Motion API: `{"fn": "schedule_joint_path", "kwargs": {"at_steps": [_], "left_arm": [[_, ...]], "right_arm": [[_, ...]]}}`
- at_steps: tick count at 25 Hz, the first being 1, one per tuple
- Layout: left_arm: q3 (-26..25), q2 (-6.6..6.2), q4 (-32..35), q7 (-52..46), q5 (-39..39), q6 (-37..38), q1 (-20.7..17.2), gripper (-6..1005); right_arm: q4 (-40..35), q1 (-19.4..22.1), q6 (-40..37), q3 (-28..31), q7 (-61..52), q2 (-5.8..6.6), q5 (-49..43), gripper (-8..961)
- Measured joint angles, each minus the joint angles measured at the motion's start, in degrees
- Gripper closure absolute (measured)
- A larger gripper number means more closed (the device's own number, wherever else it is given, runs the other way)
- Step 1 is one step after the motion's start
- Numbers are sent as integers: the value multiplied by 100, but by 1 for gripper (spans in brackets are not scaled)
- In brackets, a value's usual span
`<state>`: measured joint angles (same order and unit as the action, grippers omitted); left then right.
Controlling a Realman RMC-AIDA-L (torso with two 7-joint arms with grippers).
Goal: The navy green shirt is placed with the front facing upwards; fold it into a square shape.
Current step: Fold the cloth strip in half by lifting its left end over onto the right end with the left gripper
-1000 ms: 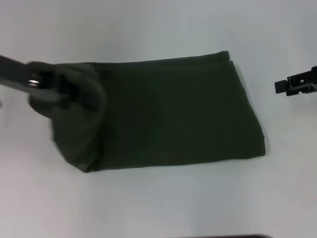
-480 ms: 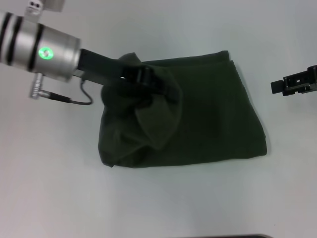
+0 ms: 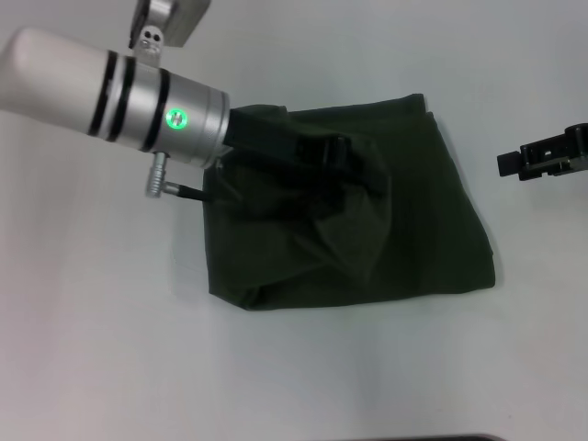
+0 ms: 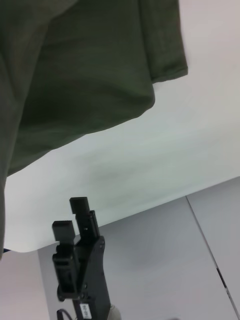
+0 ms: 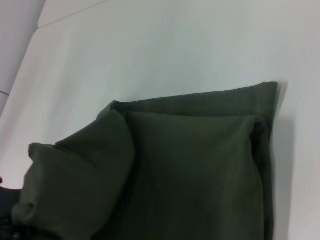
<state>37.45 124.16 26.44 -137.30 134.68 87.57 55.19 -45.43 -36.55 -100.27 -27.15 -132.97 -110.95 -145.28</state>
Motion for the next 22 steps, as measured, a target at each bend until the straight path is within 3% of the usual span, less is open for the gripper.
{"fn": "schedule_joint_path", "kwargs": {"at_steps": [10, 16, 22], "left_arm": [[311, 35, -703, 75, -472, -882, 127, 926], [261, -2, -564, 5, -602, -697, -46, 925], [303, -3, -315, -118, -783, -618, -178, 716]], "right_arm": [[0, 36, -1, 17, 50, -6, 0, 383], [5, 84, -2, 39, 94, -5, 0, 384], [16, 66, -1, 34, 96, -10, 7, 384]]}}
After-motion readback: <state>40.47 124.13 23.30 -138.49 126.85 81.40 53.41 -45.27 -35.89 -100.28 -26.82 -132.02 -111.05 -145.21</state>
